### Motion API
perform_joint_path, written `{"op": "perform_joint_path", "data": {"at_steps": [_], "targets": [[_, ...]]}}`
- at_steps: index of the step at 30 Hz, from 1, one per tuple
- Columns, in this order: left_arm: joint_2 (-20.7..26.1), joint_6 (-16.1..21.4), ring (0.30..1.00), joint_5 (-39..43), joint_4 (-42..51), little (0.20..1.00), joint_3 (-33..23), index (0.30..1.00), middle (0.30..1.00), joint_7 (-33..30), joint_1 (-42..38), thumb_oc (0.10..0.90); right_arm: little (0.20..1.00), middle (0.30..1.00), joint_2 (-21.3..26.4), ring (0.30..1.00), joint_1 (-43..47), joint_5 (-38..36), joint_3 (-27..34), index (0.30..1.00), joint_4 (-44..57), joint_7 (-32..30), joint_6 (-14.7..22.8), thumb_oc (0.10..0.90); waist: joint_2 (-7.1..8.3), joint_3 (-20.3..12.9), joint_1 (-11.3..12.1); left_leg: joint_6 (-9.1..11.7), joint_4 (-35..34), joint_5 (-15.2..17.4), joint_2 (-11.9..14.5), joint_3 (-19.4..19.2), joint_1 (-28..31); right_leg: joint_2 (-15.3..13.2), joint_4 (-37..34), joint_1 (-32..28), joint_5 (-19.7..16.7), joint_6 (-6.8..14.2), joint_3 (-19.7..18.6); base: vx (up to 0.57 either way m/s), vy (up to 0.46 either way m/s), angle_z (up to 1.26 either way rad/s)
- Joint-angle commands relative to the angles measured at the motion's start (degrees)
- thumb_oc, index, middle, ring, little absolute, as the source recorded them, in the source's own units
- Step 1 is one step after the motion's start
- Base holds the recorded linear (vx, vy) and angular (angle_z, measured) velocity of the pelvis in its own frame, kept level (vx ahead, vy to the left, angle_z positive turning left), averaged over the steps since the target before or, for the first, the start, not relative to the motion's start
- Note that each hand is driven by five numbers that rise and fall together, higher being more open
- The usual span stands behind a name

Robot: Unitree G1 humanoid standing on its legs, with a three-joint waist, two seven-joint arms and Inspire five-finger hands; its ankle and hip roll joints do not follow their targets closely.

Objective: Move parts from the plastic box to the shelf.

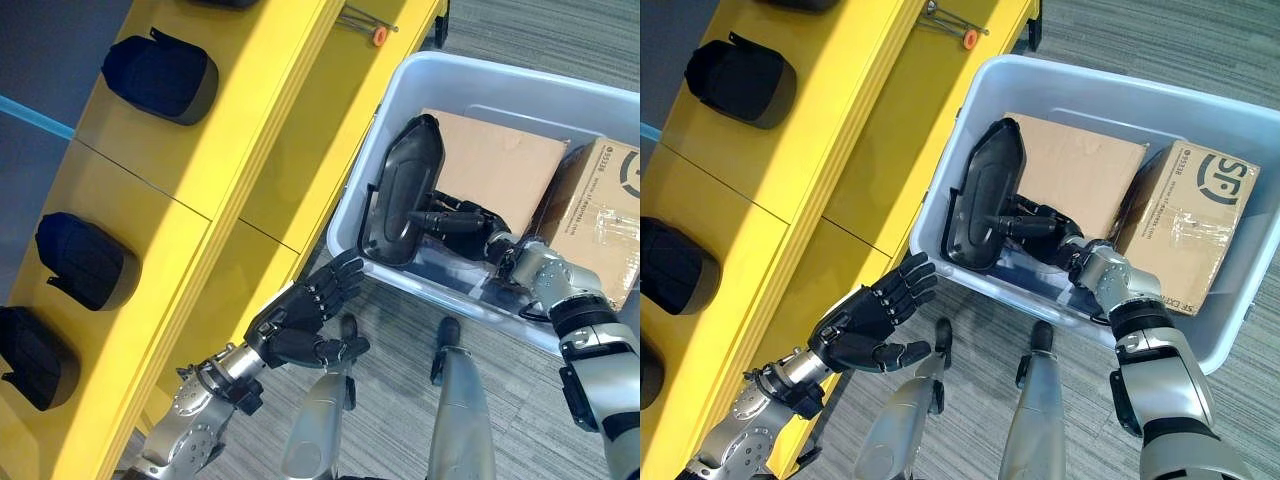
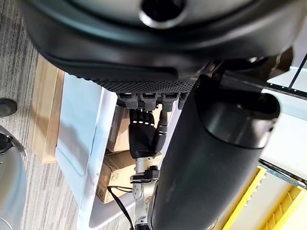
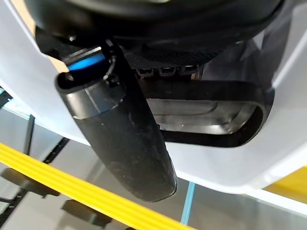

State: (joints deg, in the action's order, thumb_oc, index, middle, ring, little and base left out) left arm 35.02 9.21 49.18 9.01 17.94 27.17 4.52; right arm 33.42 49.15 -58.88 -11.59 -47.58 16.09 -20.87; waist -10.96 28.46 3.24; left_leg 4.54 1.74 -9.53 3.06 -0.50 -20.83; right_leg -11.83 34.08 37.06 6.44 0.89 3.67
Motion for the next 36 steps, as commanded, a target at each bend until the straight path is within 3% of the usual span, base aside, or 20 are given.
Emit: {"op": "perform_joint_path", "data": {"at_steps": [1,9,22,23,28,29,36], "targets": [[-1.33,6.3,1.0,2.49,6.73,1.0,0.7,1.0,1.0,3.29,-0.45,0.9,1.0,1.0,-0.48,1.0,7.52,-9.04,0.76,1.0,5.96,0.79,3.87,0.9,-7.15,1.34,0.67,-1.62,7.37,9.74,1.28,-0.58,0.2,-0.83,-5.13,-6.91,5.57,0.01,-1.37,0.0,0.0,0.0],[-2.22,7.91,1.0,2.32,5.25,1.0,1.75,1.0,1.0,4.32,-0.35,0.9,1.0,1.0,-2.93,1.0,9.11,-7.77,-0.36,1.0,5.93,-0.03,5.3,0.9,-8.78,1.34,0.98,-1.67,7.58,9.45,0.61,-0.82,-0.95,-0.98,-3.35,-4.95,6.25,-0.55,-1.81,0.0,0.008,-0.03],[-1.71,8.38,1.0,1.8,4.35,1.0,1.75,1.0,1.0,5.22,0.44,0.9,1.0,1.0,-1.04,1.0,13.43,-11.47,-0.76,1.0,3.31,-2.72,7.1,0.9,-10.2,1.34,2.28,-1.75,9.53,9.18,-0.14,-0.23,-5.55,-0.69,2.71,0.58,8.66,-1.77,-2.02,0.01,-0.034,0.02],[-1.65,8.38,1.0,1.97,4.27,1.0,2.01,1.0,1.0,5.03,0.64,0.9,1.0,1.0,-1.02,1.0,13.14,-11.81,-0.76,1.0,3.1,-2.77,7.06,0.9,-10.01,1.34,2.18,-1.53,9.65,10.32,-0.52,0.06,-4.51,-0.95,3.01,-0.41,10.13,-1.48,-2.44,0.07,-0.025,0.0],[-2.18,8.56,1.0,3.07,4.02,1.0,1.74,1.0,1.0,6.02,0.87,0.9,1.0,1.0,-1.37,1.0,12.9,-12.91,-0.96,1.0,2.23,-0.97,5.77,0.9,-10.91,1.34,2.23,-1.7,9.67,8.94,-0.35,-0.27,-6.69,-0.73,3.8,2.12,9.18,-2.05,-2.44,-0.02,-0.012,0.03],[-2.24,8.56,1.0,3.12,4.18,1.0,2.0,1.0,1.0,5.99,1.15,0.9,1.0,1.0,-1.45,1.0,12.2,-13.03,-0.96,1.0,2.13,-0.58,5.31,0.9,-10.78,1.34,2.02,-1.5,9.77,10.13,-0.78,-0.03,-5.58,-1.01,4.21,1.14,10.78,-1.73,-3.0,0.08,0.008,-0.01],[-2.09,8.86,1.0,3.51,3.97,1.0,2.3,1.0,1.0,7.4,1.48,0.9,1.0,1.0,-2.15,1.0,10.77,-14.69,-1.63,1.0,2.26,0.66,2.97,0.9,-11.02,1.34,1.88,-1.53,9.86,10.01,-0.69,-0.47,-6.18,-0.99,4.53,2.13,10.74,-1.92,-3.17,0.01,0.001,0.0]]}}
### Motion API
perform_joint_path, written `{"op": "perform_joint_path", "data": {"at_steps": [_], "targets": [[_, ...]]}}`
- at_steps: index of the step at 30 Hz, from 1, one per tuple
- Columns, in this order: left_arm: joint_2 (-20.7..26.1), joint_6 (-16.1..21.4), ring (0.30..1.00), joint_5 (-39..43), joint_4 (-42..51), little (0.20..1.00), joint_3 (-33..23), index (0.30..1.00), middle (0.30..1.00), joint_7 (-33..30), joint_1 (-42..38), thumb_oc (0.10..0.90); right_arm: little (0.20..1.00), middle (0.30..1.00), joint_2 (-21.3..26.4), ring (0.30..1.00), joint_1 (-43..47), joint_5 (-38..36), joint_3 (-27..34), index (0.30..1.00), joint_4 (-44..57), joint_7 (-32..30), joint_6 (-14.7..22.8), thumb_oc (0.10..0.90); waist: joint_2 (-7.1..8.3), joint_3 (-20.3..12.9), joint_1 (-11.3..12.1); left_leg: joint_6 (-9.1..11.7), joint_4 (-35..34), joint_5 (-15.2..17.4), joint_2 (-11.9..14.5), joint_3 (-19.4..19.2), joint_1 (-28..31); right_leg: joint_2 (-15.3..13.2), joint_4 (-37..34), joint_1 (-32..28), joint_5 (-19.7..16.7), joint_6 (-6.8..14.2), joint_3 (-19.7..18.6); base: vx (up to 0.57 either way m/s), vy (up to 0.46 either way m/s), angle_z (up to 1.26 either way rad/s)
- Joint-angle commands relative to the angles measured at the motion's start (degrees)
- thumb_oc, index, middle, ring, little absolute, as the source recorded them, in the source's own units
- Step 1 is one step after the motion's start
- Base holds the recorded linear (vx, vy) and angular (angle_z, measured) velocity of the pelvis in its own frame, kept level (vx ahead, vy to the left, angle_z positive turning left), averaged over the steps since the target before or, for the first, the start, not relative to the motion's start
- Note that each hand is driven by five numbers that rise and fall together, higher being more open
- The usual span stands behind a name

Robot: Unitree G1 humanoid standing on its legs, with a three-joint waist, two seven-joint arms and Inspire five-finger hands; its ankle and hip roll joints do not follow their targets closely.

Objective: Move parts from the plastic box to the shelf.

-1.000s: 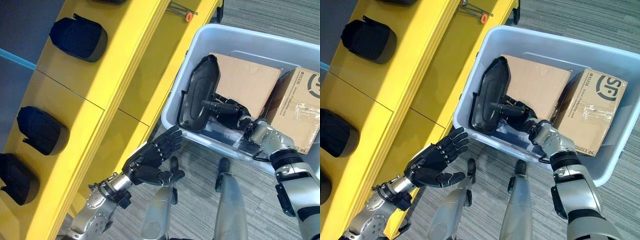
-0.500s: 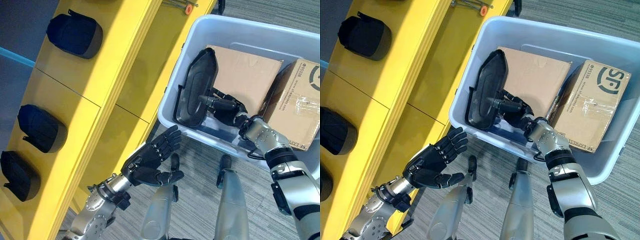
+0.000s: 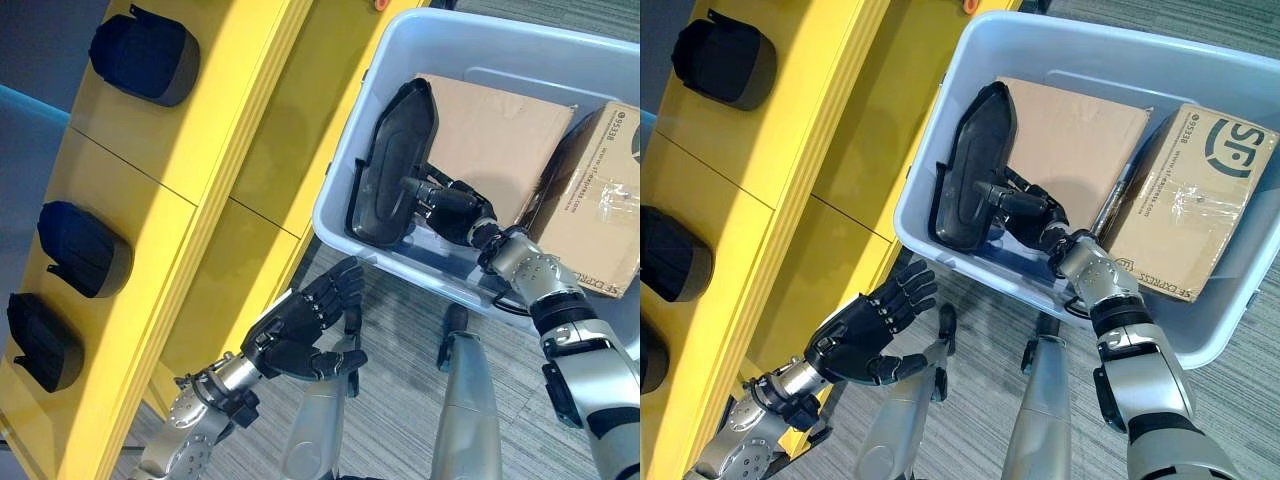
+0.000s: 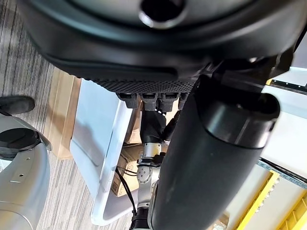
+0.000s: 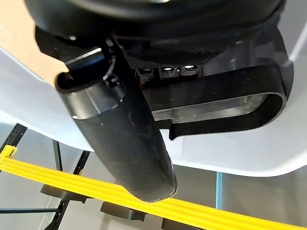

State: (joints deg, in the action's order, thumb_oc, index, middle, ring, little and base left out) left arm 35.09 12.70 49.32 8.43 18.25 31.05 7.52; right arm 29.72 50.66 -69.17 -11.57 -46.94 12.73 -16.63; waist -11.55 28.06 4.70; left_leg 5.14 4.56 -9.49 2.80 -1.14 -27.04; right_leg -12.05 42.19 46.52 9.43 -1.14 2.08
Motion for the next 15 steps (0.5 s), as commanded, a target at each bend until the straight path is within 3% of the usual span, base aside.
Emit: {"op": "perform_joint_path", "data": {"at_steps": [1,5,15], "targets": [[-2.18,5.35,1.0,3.31,4.52,1.0,2.01,1.0,1.0,3.58,-1.51,0.9,1.0,1.0,1.57,1.0,9.3,-4.11,-1.72,1.0,1.4,4.39,-1.45,0.9,-10.45,1.73,0.43,-2.14,7.04,9.96,-0.4,0.15,0.0,-0.77,-3.55,-7.29,7.75,0.1,-1.58,0.0,0.0,0.0],[-1.88,5.44,1.0,3.23,4.54,1.0,2.18,1.0,1.0,3.62,-1.42,0.9,1.0,1.0,2.37,1.0,9.5,-1.17,-2.61,1.0,0.72,7.15,-3.1,0.9,-10.43,1.73,0.55,-2.05,7.23,9.88,-0.32,0.22,-0.38,-0.82,-3.32,-6.87,7.72,0.06,-1.46,0.0,0.0,0.0],[-0.83,5.34,1.0,3.53,5.42,1.0,1.82,1.0,1.0,3.87,-1.13,0.9,1.0,1.0,4.72,1.0,9.49,-0.88,-2.47,1.0,0.07,9.31,-2.66,0.9,-10.03,1.73,0.69,-1.84,7.25,9.72,0.1,0.35,-1.06,-0.78,-3.17,-6.34,7.67,0.14,-1.1,0.0,0.0,0.0]]}}
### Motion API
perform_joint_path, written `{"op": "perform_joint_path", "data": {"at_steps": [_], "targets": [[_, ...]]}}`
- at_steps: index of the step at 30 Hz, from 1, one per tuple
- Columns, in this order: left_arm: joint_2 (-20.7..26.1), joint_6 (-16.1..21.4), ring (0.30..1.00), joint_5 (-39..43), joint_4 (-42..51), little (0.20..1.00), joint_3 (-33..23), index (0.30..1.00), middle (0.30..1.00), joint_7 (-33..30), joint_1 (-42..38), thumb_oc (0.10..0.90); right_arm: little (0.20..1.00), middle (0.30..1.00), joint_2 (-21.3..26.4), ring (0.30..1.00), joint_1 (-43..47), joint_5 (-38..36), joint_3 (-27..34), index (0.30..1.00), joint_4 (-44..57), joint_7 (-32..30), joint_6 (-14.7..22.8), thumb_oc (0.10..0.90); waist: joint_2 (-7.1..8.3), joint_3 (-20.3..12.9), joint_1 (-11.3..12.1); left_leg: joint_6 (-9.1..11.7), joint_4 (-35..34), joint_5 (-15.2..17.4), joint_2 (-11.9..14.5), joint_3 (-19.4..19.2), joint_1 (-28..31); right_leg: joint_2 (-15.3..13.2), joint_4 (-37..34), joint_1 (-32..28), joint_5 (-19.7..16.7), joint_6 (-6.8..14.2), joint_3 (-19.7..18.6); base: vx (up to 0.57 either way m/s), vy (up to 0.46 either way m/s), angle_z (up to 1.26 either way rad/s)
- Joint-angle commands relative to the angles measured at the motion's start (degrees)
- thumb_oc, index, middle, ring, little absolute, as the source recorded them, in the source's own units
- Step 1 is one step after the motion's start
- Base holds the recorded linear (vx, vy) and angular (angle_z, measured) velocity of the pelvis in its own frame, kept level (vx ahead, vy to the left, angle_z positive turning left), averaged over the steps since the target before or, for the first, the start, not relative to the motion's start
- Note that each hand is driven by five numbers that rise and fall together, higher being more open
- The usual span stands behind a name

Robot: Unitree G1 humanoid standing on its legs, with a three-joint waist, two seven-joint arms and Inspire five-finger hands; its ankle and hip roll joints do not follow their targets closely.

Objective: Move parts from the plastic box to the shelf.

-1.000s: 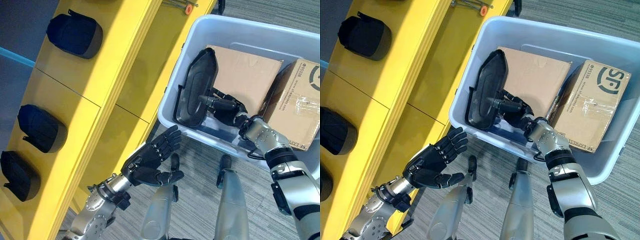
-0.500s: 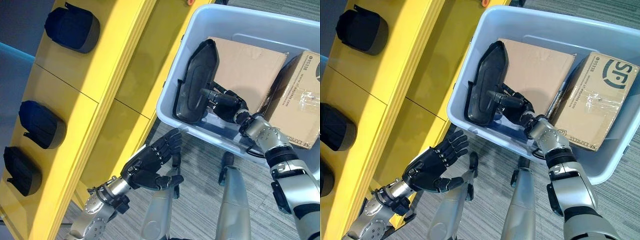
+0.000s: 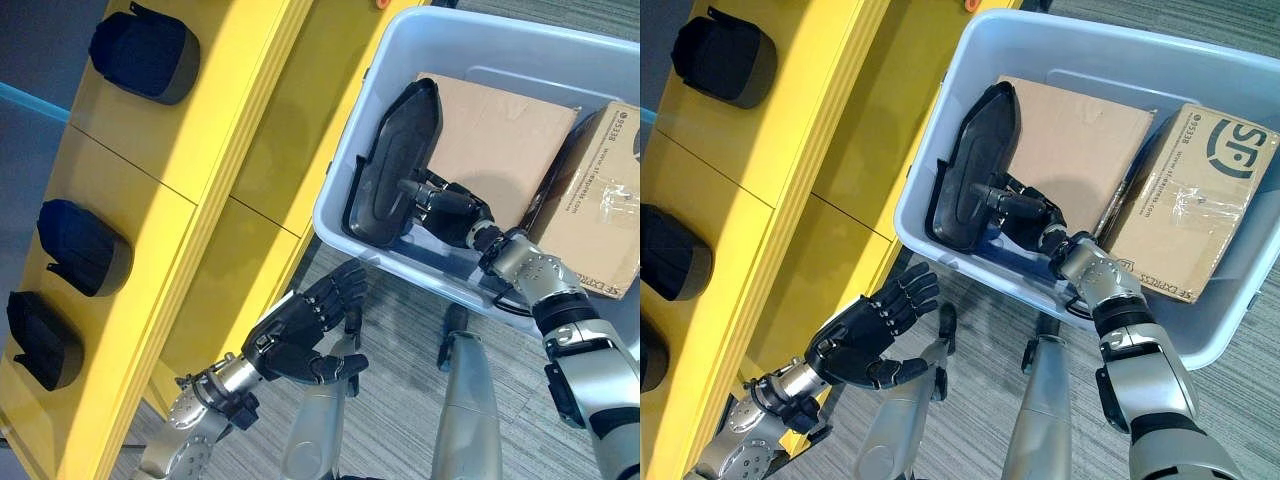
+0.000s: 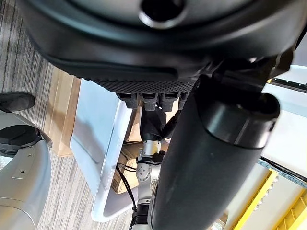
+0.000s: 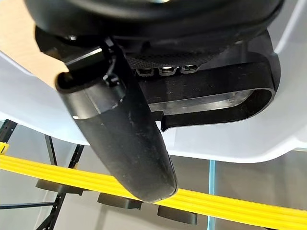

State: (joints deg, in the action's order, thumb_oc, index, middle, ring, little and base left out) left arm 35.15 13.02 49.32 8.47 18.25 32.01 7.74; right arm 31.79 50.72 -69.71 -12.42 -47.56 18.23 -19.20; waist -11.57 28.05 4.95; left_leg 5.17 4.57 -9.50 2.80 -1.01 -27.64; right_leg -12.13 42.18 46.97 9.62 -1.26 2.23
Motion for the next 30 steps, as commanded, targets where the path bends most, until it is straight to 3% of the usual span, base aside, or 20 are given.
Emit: {"op": "perform_joint_path", "data": {"at_steps": [1,8,11,16,17,21,26,30], "targets": [[-0.73,4.96,1.0,3.52,5.67,1.0,1.7,1.0,1.0,2.79,-1.27,0.9,1.0,1.0,2.99,1.0,9.4,-0.38,-1.33,1.0,0.76,3.09,0.32,0.9,-9.95,1.74,0.43,-1.89,7.21,9.74,0.14,0.24,-0.44,-0.64,-3.32,-6.87,7.46,0.26,-1.26,0.0,0.0,0.0],[-0.45,3.7,1.0,3.91,6.81,1.0,0.81,1.0,1.0,3.17,-0.91,0.9,1.0,1.0,6.02,1.0,9.27,4.95,0.38,1.0,0.03,0.85,6.17,0.9,-9.35,1.74,-0.06,-1.86,6.7,9.8,0.64,0.25,0.43,-0.32,-4.46,-7.91,7.07,0.34,-1.41,0.0,0.0,0.0],[-0.51,3.53,1.0,4.01,7.74,1.0,-0.24,1.0,1.0,2.54,-0.98,0.9,1.0,1.0,5.47,1.0,7.98,0.7,1.46,1.0,6.91,0.45,7.24,0.9,-8.83,1.74,-0.65,-2.09,6.18,8.6,1.32,-0.25,-0.08,0.19,-6.19,-7.46,4.69,0.43,-1.2,-0.05,0.007,-0.01],[-1.4,2.93,1.0,4.15,8.83,1.0,-1.34,1.0,1.0,1.36,-0.92,0.9,1.0,1.0,1.29,1.0,1.87,-3.43,2.99,1.0,22.99,-10.98,14.04,0.9,-7.65,1.74,-2.48,-2.27,5.4,8.59,2.0,-1.21,1.74,0.87,-8.55,-9.13,3.24,0.97,-2.3,-0.01,0.051,-0.08],[-1.73,3.04,1.0,4.27,8.53,1.0,-1.33,1.0,1.0,1.06,-1.08,0.9,1.0,1.0,0.25,1.0,0.95,-6.49,3.56,1.0,25.86,-11.85,16.77,0.9,-7.43,1.74,-2.97,-2.29,4.99,8.53,2.14,-1.5,2.42,1.01,-9.37,-9.76,2.81,1.16,-2.6,0.0,0.052,-0.03],[-2.21,2.71,1.0,4.13,8.63,1.0,-1.13,1.0,1.0,0.54,-1.37,0.9,1.0,1.0,-0.38,1.0,0.48,-10.75,5.95,1.0,29.44,-10.89,20.32,0.9,-7.16,1.74,-3.62,-2.54,4.41,8.84,2.11,-1.59,4.21,1.04,-11.03,-11.69,2.35,1.49,-2.85,0.0,0.026,-0.04],[-2.44,2.9,1.0,4.16,7.99,1.0,-0.61,1.0,1.0,0.12,-2.04,0.9,1.0,1.0,-0.09,1.0,0.58,-12.88,6.94,1.0,34.19,-11.92,19.17,0.9,-6.81,1.74,-4.49,-2.27,3.35,8.72,2.24,-1.72,6.09,1.03,-12.83,-13.44,1.57,1.99,-2.95,-0.01,0.025,-0.09],[-2.75,3.15,1.0,3.64,8.2,1.0,-0.53,1.0,1.0,0.26,-2.04,0.9,1.0,1.0,-0.17,1.0,-0.02,-12.56,6.72,1.0,37.94,-14.32,22.33,0.9,-6.5,1.74,-5.05,-2.21,2.75,8.76,2.44,-2.24,7.43,0.85,-14.41,-14.89,0.84,2.41,-2.97,-0.01,0.008,-0.03]]}}
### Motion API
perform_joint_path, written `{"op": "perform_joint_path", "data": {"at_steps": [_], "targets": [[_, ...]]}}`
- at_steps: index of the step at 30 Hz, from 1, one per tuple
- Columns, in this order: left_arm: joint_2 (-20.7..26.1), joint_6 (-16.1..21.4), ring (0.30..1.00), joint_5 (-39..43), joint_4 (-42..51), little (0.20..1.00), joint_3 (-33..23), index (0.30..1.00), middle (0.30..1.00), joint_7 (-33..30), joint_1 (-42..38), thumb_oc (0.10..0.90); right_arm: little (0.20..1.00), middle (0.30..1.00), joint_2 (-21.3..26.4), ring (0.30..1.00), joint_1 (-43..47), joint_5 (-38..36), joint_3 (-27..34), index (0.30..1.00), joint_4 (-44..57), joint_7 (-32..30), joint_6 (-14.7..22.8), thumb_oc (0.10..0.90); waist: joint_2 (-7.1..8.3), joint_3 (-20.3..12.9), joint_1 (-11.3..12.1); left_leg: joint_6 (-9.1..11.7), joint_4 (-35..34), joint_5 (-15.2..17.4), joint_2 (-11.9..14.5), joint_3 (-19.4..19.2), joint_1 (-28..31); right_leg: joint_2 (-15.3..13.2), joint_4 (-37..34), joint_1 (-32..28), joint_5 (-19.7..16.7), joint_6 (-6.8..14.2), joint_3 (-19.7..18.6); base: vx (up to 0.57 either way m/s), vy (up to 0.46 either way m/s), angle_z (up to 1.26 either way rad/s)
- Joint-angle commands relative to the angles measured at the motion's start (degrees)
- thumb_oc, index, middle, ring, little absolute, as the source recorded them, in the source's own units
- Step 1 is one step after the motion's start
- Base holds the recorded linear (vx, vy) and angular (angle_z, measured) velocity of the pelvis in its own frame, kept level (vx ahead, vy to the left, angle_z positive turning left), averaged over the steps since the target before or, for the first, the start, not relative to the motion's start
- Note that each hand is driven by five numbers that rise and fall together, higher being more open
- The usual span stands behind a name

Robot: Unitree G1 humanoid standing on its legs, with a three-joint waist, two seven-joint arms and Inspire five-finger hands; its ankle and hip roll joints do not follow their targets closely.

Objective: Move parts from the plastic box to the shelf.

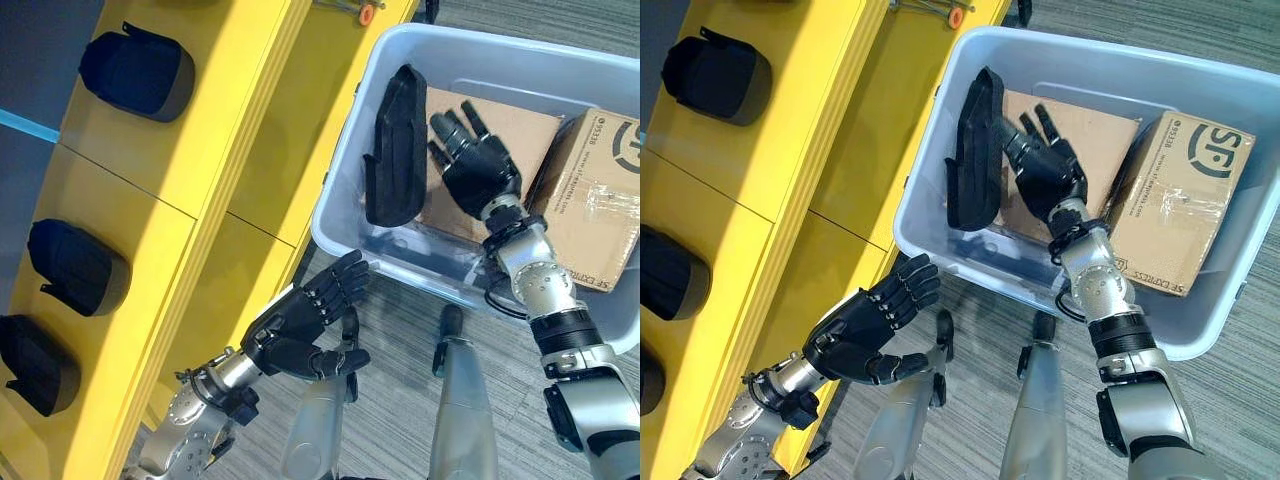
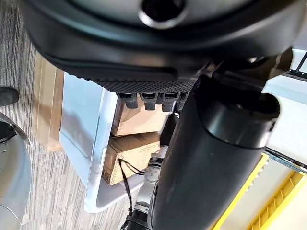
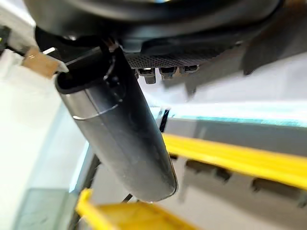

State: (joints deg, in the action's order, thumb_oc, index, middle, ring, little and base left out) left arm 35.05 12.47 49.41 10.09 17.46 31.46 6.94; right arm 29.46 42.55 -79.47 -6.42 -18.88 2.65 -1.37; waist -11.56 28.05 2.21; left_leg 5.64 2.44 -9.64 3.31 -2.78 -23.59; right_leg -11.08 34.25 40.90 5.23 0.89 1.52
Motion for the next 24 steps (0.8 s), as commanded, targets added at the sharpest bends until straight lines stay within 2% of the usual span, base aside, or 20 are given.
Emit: {"op": "perform_joint_path", "data": {"at_steps": [1,6,11,13,17,23,24], "targets": [[-2.74,3.83,1.0,3.39,6.75,1.0,0.21,1.0,1.0,0.67,-1.14,0.9,1.0,1.0,2.2,1.0,7.81,-3.06,1.01,1.0,9.82,0.78,5.44,0.9,-6.47,1.74,-2.45,-2.7,4.87,8.97,1.89,-0.52,3.69,-0.25,-6.63,-9.17,5.18,0.31,-2.22,0.0,0.0,0.0],[-3.09,3.0,1.0,3.22,7.34,1.0,0.04,1.0,1.0,-0.33,-1.46,0.9,1.0,1.0,3.66,1.0,7.5,-2.22,2.83,1.0,9.49,-1.27,7.45,0.9,-6.46,1.74,-2.88,-2.92,4.7,9.33,1.68,-0.63,4.82,-0.34,-7.12,-10.52,5.31,0.43,-2.33,0.0,0.011,-0.02],[-3.68,2.71,1.0,2.71,7.71,1.0,-0.13,1.0,1.0,-1.2,-1.73,0.9,1.0,1.0,4.02,1.0,6.06,5.33,3.13,1.0,14.72,-4.66,8.75,0.9,-6.1,1.74,-3.71,-2.67,4.01,8.84,2.08,-0.75,5.4,-0.04,-8.2,-10.85,4.26,0.61,-2.59,-0.01,0.01,-0.04],[-4.41,2.8,1.0,2.41,8.14,1.0,-0.47,1.0,1.0,-2.42,-1.87,0.9,1.0,1.0,2.59,1.0,2.92,6.54,2.28,1.0,21.6,-6.62,7.51,0.9,-5.59,1.74,-4.73,-2.71,3.33,8.72,2.39,-1.22,5.9,0.27,-8.85,-10.74,3.74,0.67,-3.16,-0.03,0.031,-0.06],[-5.11,3.41,1.0,1.62,8.11,1.0,-0.11,1.0,1.0,-4.12,-2.46,0.9,1.0,1.0,0.24,1.0,-0.73,10.58,-1.01,1.0,28.65,-8.96,6.14,0.9,-5.07,1.74,-5.93,-2.66,3.07,8.49,2.65,-1.95,5.81,0.92,-9.31,-10.26,3.14,0.65,-3.94,-0.02,0.031,-0.13],[-6.13,4.52,1.0,0.87,7.64,1.0,0.72,1.0,1.0,-6.36,-3.25,0.9,1.0,1.0,-3.01,1.0,-5.41,12.67,-7.49,1.0,33.88,-8.39,3.15,0.9,-4.21,1.74,-7.15,-2.69,2.87,8.27,2.86,-2.59,6.24,1.42,-9.96,-10.4,2.41,0.64,-4.56,-0.01,0.03,-0.13],[-6.22,4.5,1.0,0.81,7.58,1.0,0.7,1.0,1.0,-6.45,-3.41,0.9,1.0,1.0,-3.28,1.0,-6.05,13.62,-8.2,1.0,34.44,-8.71,3.63,0.9,-4.1,1.74,-7.23,-2.68,2.8,8.24,2.91,-2.64,6.27,1.46,-10.06,-10.41,2.32,0.68,-4.56,0.0,0.015,-0.12]]}}
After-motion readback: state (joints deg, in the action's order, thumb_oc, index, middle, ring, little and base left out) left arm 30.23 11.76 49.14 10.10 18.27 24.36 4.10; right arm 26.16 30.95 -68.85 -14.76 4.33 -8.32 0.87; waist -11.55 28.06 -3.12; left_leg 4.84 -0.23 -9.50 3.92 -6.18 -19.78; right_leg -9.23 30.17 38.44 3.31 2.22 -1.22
